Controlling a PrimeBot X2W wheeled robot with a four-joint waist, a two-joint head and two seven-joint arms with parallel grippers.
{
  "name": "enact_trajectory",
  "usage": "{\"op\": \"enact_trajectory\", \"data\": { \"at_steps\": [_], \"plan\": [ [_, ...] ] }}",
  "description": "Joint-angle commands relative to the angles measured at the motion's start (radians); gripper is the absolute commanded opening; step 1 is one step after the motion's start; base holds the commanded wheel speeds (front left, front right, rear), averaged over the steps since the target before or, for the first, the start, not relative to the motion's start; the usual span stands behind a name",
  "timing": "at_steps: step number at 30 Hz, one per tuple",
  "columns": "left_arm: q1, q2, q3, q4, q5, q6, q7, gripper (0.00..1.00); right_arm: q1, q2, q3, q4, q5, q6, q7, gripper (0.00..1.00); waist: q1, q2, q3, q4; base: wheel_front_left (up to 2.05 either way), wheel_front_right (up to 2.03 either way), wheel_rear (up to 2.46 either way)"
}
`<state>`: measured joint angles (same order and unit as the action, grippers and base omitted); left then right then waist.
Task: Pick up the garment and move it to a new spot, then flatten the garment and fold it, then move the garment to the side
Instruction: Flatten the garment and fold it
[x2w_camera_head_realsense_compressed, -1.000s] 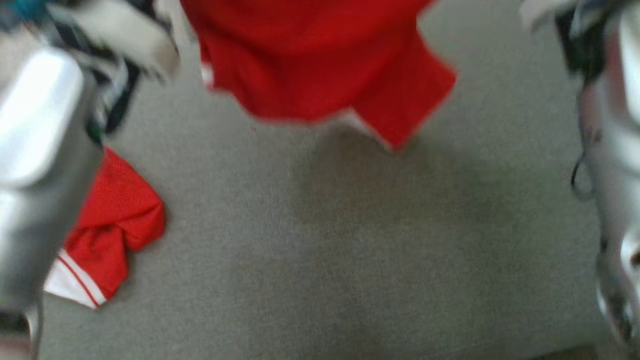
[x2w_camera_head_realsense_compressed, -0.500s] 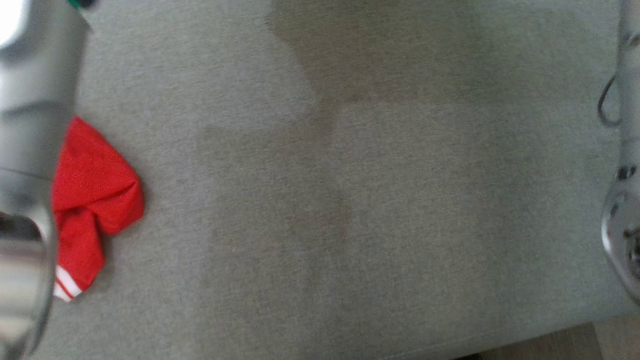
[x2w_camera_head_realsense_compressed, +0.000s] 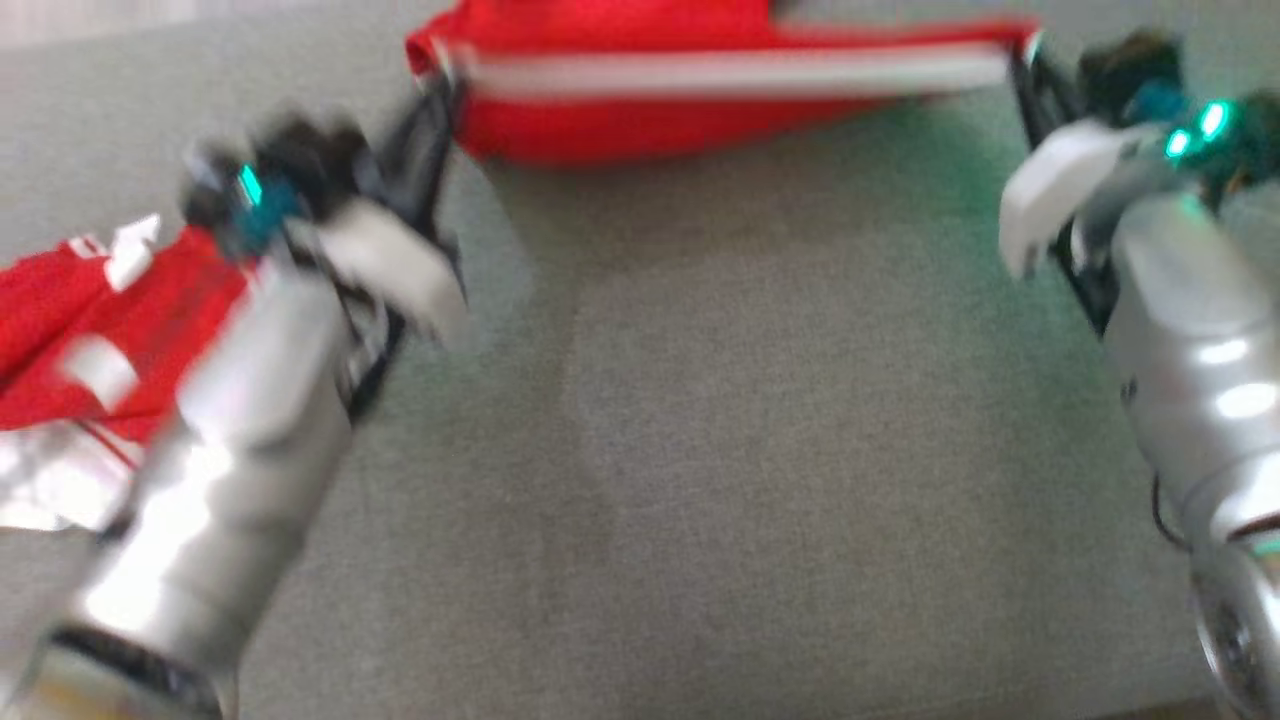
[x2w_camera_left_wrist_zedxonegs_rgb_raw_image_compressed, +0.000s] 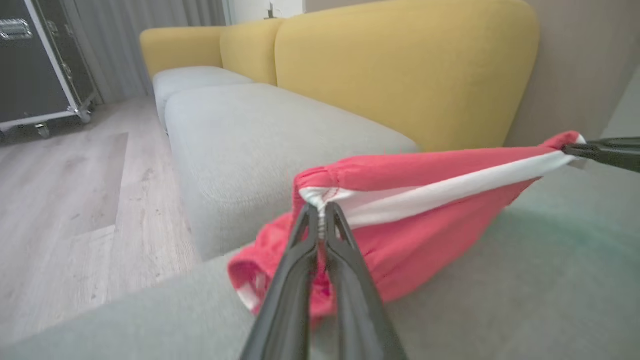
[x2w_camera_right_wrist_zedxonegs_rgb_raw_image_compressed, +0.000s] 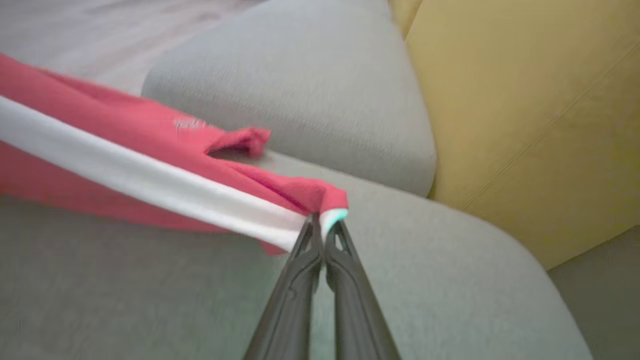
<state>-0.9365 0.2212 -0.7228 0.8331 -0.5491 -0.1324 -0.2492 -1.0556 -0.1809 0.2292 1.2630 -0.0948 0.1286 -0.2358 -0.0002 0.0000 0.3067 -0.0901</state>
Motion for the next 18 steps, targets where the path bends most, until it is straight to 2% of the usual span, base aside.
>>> {"op": "enact_trajectory", "data": {
  "at_steps": [1,7,10,11,15,18],
  "plan": [
    [0.026,0.061,-0.007,-0.049,-0.022,0.002,-0.010,0.00,0.032,-0.024,0.054,-0.002,0.040,0.002,0.017,0.00,0.0002,0.0000,-0.048,0.021,0.00,0.00,0.00],
    [0.180,0.117,-0.122,-0.151,-0.071,0.002,-0.008,0.00,0.152,-0.065,0.264,0.013,0.207,0.002,0.104,0.00,0.0002,0.0000,-0.128,0.035,0.00,0.00,0.00],
    [0.223,0.138,-0.138,-0.184,-0.073,0.002,-0.009,0.00,0.200,-0.102,0.366,-0.027,0.311,0.002,0.161,0.00,0.0002,0.0000,-0.162,0.034,0.00,0.00,0.00],
    [0.223,0.138,-0.138,-0.184,-0.073,0.002,-0.009,0.00,0.200,-0.102,0.366,-0.027,0.311,0.002,0.161,0.00,0.0002,0.0000,-0.162,0.034,0.00,0.00,0.00],
    [0.288,0.154,-0.153,-0.227,-0.080,0.008,-0.006,0.00,0.268,-0.180,0.507,-0.149,0.482,0.002,0.275,0.00,0.0002,0.0000,-0.211,0.023,0.00,0.00,0.00],
    [0.339,0.168,-0.172,-0.267,-0.076,0.024,0.003,0.00,0.320,-0.270,0.612,-0.278,0.617,0.002,0.361,0.00,0.0002,0.0000,-0.252,0.014,0.00,0.00,0.00]
  ]
}}
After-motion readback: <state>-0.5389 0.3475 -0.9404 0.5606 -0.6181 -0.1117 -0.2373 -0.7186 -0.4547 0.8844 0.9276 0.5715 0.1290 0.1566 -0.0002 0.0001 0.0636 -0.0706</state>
